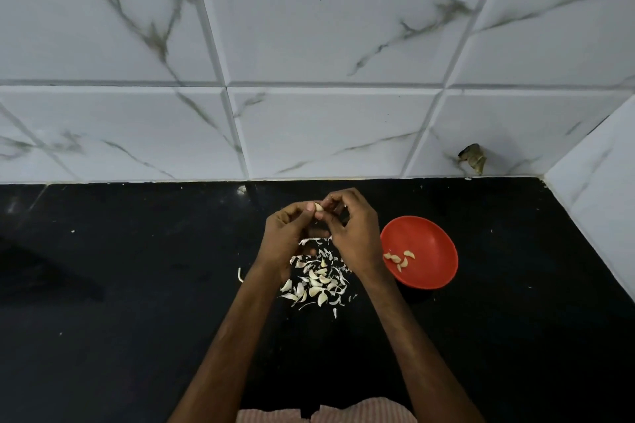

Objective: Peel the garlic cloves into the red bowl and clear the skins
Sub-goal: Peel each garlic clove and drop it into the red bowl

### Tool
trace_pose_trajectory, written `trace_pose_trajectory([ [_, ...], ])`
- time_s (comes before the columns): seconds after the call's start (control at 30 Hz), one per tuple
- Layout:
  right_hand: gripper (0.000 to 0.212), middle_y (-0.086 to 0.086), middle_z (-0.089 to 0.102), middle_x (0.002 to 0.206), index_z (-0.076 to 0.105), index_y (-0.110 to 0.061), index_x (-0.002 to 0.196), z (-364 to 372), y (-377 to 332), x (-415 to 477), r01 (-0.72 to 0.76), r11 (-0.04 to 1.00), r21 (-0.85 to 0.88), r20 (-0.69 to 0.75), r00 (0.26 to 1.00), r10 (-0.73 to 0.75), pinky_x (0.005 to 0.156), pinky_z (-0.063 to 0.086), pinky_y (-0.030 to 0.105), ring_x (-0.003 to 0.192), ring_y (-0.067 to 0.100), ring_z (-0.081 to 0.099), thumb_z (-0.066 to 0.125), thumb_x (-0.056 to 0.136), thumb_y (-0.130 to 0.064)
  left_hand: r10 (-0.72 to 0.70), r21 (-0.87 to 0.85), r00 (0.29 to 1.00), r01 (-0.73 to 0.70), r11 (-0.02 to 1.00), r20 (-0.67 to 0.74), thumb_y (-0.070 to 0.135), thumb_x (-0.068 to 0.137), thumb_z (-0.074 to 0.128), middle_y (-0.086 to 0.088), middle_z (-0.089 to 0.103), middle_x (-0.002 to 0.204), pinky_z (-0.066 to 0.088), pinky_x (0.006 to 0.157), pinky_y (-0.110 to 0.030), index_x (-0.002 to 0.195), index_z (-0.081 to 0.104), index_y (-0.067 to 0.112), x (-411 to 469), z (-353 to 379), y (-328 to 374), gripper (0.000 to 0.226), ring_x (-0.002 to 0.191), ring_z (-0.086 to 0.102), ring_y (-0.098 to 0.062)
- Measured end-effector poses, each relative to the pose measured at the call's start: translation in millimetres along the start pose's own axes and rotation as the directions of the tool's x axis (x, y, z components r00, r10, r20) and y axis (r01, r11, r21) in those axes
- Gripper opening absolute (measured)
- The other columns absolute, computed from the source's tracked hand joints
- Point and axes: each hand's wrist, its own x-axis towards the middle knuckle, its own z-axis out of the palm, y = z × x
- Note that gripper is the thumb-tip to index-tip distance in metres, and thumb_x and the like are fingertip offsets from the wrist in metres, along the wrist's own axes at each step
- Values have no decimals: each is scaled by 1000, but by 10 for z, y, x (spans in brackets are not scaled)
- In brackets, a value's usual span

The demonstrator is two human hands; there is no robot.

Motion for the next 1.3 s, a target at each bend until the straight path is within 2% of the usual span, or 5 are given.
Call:
trace_pose_trajectory([
  [0.33, 10, -7, 73, 92, 76, -10, 99, -8, -22, -15, 28, 999, -31, 0, 1000, -28, 78, 58, 31, 90, 5, 66, 71, 91, -8, 168, 238, 986, -160, 958, -17, 22, 101, 60, -14, 76, 89, 37, 36, -20, 103, 61, 6, 8, -38, -33, 16, 70, 72, -29],
  [0.8, 7, -5, 69, 72, 72, -6, 87, -19, -65, 28, -45, 999, 5, 87, 995, 44, 60, 54, 20, 62, 6, 66, 73, 89, -13, 295, 172, 955, -298, 939, 44, 4, 98, 61, -18, 71, 80, 42, 40, -15, 96, 55, -4, -13, -22, -52, 10, 53, 65, -20],
  [1.0, 2, -2, 72, 77, 74, -9, 90, -7, -28, 30, -129, 978, 164, 90, 989, 115, 70, 62, 37, 72, 14, 72, 73, 88, -8, 255, 152, 966, -259, 954, 50, 13, 99, 61, -18, 71, 84, 34, 34, -18, 97, 58, 5, -17, -64, -43, 9, 53, 64, -20],
  [1.13, 11, -1, 75, 88, 75, -15, 97, -34, -27, 25, -211, 918, 336, 150, 974, 169, 69, 63, 32, 84, 18, 74, 66, 95, -8, 159, 22, 987, -160, 987, 38, 20, 102, 55, -8, 65, 81, 26, 36, -15, 92, 63, 20, -20, -61, -30, 13, 51, 57, -15],
  [1.3, 9, -5, 75, 81, 77, -15, 93, -37, -27, 64, -171, 965, 199, 156, 978, 141, 71, 64, 40, 78, 14, 74, 68, 93, -12, 151, 40, 988, -152, 988, 13, 21, 100, 59, -5, 62, 75, 26, 38, -16, 92, 62, 18, 0, -51, -35, 9, 51, 52, -12],
])
